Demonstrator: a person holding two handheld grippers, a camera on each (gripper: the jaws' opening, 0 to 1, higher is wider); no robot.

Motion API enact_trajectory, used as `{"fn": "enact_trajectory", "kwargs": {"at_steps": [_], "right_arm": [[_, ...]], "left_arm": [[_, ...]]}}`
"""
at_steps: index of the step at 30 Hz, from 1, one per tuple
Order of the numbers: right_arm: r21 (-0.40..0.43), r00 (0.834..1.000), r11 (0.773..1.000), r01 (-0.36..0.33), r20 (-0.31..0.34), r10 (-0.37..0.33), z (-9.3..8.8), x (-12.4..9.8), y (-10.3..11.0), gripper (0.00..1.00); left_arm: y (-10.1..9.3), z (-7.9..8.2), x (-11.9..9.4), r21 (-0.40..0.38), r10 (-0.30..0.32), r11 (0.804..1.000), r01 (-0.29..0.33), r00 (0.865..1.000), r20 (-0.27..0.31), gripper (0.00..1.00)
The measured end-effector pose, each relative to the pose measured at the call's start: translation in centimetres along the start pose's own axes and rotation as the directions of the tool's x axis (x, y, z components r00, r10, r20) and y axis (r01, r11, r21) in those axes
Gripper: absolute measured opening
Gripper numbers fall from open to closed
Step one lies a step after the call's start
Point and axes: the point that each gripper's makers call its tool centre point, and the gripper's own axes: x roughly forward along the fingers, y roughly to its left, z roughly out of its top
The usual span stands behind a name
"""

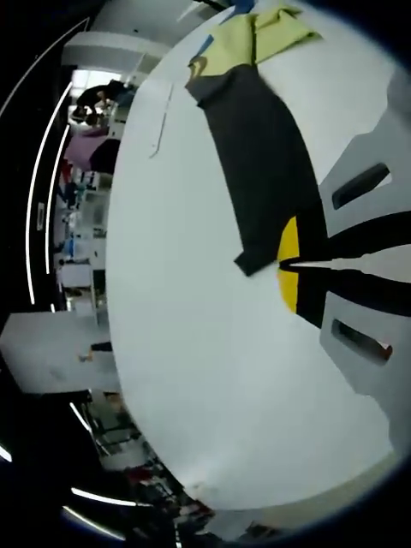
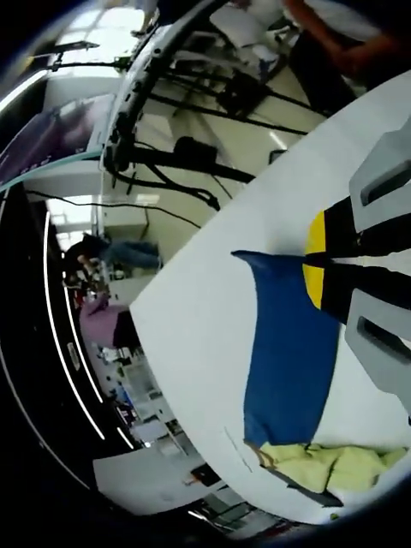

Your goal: Fold the garment on the visible template until the final outline fits inside the template.

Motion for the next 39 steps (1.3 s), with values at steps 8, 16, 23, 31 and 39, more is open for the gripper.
{"fn": "enact_trajectory", "kwargs": {"at_steps": [8,16,23,31,39], "right_arm": [[-0.036,1.000,0.999,0.023,0.016,-0.022,0.7,0.0,-0.4,0.00],[-0.031,1.000,0.999,-0.008,-0.007,0.008,0.6,-1.0,0.0,0.14],[-0.084,0.982,0.978,-0.190,-0.024,0.188,0.2,-1.7,4.2,0.33],[-0.166,0.913,0.897,-0.409,-0.066,0.403,-1.3,-3.1,10.3,0.55],[-0.204,0.840,0.815,-0.542,-0.117,0.530,-2.8,-4.0,14.0,0.67]], "left_arm": [[-1.0,0.2,-0.4,0.006,-0.031,1.000,0.031,0.999,0.016,0.00],[-4.2,0.6,-1.2,0.060,-0.127,0.990,0.125,0.991,0.046,0.10],[-7.3,0.7,-2.1,0.078,-0.248,0.967,0.243,0.966,0.070,0.30],[-10.8,0.3,-3.5,0.185,-0.361,0.920,0.344,0.931,0.064,0.48],[-15.2,-0.1,-5.3,0.247,-0.492,0.850,0.465,0.868,0.062,0.61]]}}
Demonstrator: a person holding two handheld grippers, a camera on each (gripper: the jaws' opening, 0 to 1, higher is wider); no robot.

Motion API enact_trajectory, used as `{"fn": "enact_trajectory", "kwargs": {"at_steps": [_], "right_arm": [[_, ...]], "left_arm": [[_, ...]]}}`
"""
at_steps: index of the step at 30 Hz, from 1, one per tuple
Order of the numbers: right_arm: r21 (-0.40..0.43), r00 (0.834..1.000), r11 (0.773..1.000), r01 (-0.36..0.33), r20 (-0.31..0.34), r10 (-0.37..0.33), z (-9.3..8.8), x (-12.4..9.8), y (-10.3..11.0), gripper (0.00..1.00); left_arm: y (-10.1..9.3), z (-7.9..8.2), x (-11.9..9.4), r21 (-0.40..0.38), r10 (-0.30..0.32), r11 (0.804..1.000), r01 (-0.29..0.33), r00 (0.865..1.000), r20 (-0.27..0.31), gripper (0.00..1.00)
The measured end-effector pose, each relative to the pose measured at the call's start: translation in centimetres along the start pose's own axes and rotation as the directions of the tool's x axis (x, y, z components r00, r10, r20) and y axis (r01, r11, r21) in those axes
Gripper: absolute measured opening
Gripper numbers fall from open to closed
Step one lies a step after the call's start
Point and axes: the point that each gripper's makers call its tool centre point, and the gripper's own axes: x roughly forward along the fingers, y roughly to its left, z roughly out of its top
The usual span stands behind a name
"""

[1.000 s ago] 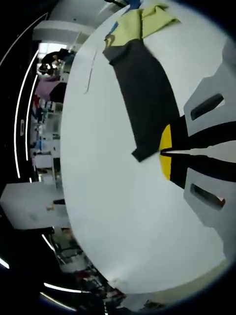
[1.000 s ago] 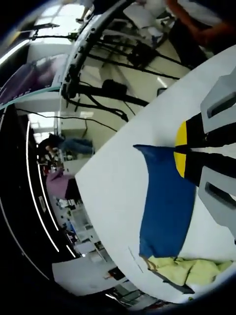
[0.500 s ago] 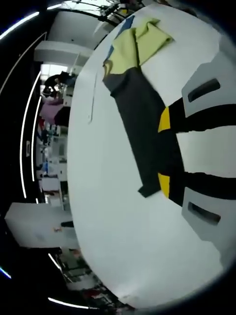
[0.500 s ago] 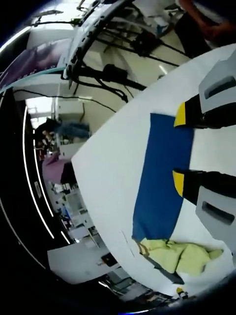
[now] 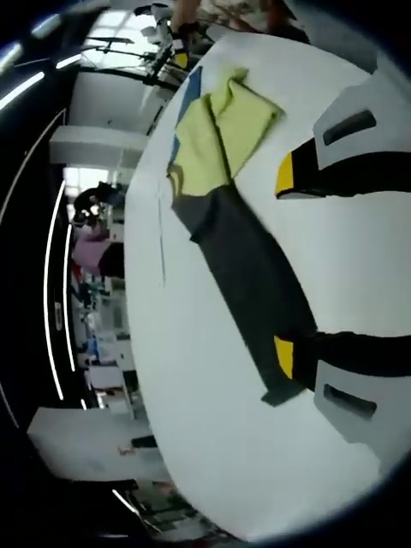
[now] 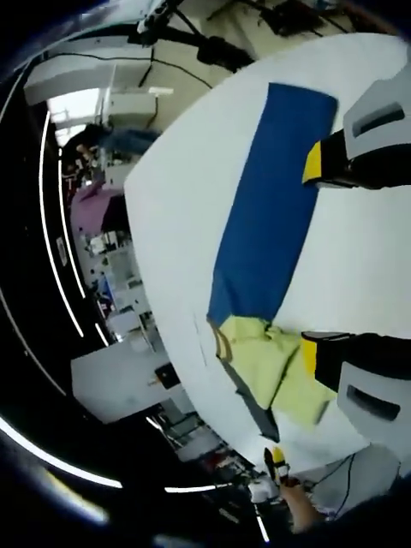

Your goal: Fold the garment on the visible template until the final outline fits inside the template.

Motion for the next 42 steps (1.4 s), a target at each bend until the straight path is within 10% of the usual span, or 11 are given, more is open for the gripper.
{"fn": "enact_trajectory", "kwargs": {"at_steps": [22,42], "right_arm": [[-0.083,0.976,0.973,-0.213,-0.064,0.208,-3.5,2.5,8.2,0.68],[-0.090,0.978,0.977,-0.192,-0.104,0.183,-6.6,5.5,11.5,0.48]], "left_arm": [[-10.3,-1.6,2.2,0.073,-0.276,0.958,0.278,0.960,-0.044,0.71],[-16.4,-3.0,4.5,0.031,-0.325,0.944,0.328,0.944,-0.063,0.44]]}}
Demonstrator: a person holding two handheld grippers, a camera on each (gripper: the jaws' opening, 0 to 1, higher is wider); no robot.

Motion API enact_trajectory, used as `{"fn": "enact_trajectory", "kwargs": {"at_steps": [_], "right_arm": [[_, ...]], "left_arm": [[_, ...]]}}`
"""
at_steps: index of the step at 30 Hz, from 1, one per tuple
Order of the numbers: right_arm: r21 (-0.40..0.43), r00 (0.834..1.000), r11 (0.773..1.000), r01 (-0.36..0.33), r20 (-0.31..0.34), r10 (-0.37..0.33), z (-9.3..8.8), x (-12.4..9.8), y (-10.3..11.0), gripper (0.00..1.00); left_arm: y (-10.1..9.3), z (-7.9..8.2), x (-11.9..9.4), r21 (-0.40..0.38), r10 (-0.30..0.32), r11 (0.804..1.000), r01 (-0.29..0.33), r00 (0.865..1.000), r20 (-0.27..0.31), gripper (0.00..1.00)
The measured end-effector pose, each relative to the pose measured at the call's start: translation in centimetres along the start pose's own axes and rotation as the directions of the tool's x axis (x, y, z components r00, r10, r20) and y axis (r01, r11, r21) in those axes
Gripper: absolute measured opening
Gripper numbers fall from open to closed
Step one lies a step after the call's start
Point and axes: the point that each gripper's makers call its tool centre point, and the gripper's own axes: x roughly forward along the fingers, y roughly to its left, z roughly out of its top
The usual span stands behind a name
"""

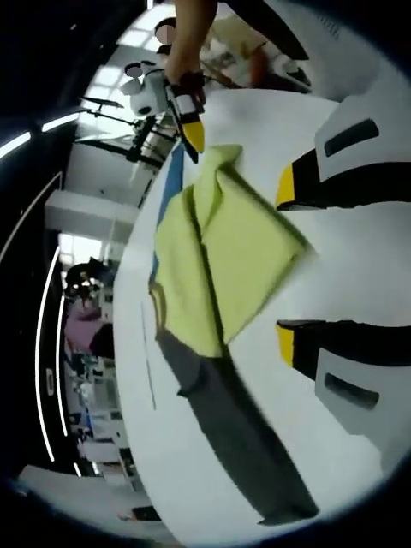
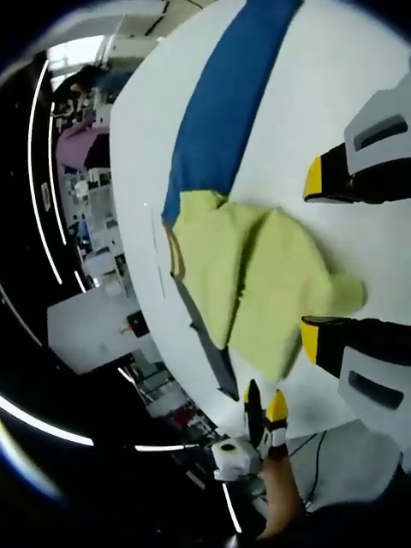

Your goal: Fold the garment on the visible template until the final outline fits inside the template.

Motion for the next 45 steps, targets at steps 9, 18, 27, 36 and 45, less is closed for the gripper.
{"fn": "enact_trajectory", "kwargs": {"at_steps": [9,18,27,36,45], "right_arm": [[0.072,0.999,0.997,0.031,-0.009,-0.031,-0.8,0.8,0.6,0.25],[0.149,0.998,0.987,0.062,0.004,-0.064,-1.0,1.1,0.6,0.09],[0.116,0.995,0.989,0.089,0.031,-0.093,0.2,0.6,0.8,0.00],[0.070,0.996,0.996,0.057,0.065,-0.062,2.9,0.0,2.3,0.00],[-0.049,0.998,0.999,0.013,0.066,-0.010,6.7,1.1,5.0,0.00]], "left_arm": [[-0.9,-0.9,1.0,-0.021,-0.011,1.000,0.010,0.999,-0.047,0.27],[-0.9,-1.0,1.4,-0.028,-0.009,1.000,0.007,0.998,-0.065,0.09],[-0.9,-0.1,1.2,-0.094,0.002,0.996,-0.004,1.000,-0.024,0.01],[-1.8,2.9,0.4,-0.065,-0.030,0.997,0.032,0.999,0.039,0.00],[-1.8,6.0,1.2,-0.002,-0.027,1.000,0.027,0.997,0.067,0.00]]}}
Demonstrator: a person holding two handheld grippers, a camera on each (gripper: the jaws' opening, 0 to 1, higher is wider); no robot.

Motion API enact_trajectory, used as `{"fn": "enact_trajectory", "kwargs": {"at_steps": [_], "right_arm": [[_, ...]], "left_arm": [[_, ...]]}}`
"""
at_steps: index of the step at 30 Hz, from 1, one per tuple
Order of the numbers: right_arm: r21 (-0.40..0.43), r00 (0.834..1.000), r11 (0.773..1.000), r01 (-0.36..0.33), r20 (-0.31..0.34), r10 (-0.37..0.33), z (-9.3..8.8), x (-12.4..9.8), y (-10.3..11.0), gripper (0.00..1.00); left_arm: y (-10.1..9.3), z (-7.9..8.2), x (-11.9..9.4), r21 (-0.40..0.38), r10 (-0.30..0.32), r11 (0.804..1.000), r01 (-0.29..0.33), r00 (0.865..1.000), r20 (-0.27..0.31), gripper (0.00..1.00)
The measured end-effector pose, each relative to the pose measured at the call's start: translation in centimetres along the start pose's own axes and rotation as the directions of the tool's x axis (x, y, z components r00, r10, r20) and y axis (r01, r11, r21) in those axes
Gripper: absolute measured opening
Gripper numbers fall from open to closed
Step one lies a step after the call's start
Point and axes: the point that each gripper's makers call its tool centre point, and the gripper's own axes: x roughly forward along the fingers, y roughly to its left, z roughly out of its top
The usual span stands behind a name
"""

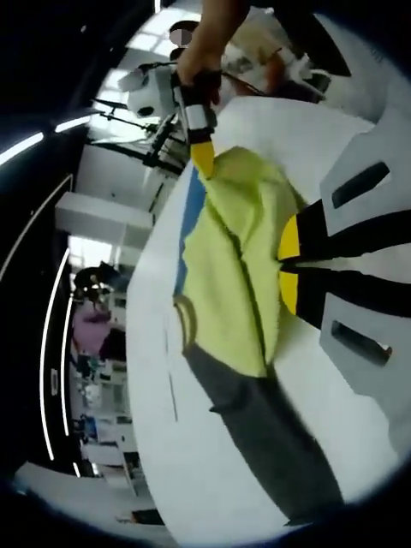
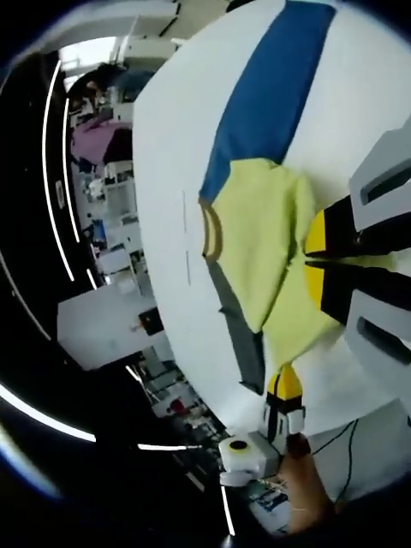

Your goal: Fold the garment on the visible template until the final outline fits inside the template.

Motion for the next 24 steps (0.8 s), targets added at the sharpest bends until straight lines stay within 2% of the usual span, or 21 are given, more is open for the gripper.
{"fn": "enact_trajectory", "kwargs": {"at_steps": [4,11,24], "right_arm": [[-0.028,1.000,1.000,-0.011,-0.010,0.011,0.6,1.1,0.9,0.00],[-0.088,0.998,0.995,-0.043,-0.050,0.039,0.2,3.4,2.6,0.00],[-0.194,0.988,0.978,-0.078,-0.144,0.050,-3.6,6.9,4.9,0.00]], "left_arm": [[-0.2,0.3,0.9,0.009,-0.005,1.000,0.005,1.000,-0.006,0.00],[-0.2,0.5,2.2,0.021,-0.006,1.000,0.006,1.000,-0.013,0.00],[0.3,-0.5,3.3,0.028,0.009,1.000,-0.008,0.998,-0.059,0.00]]}}
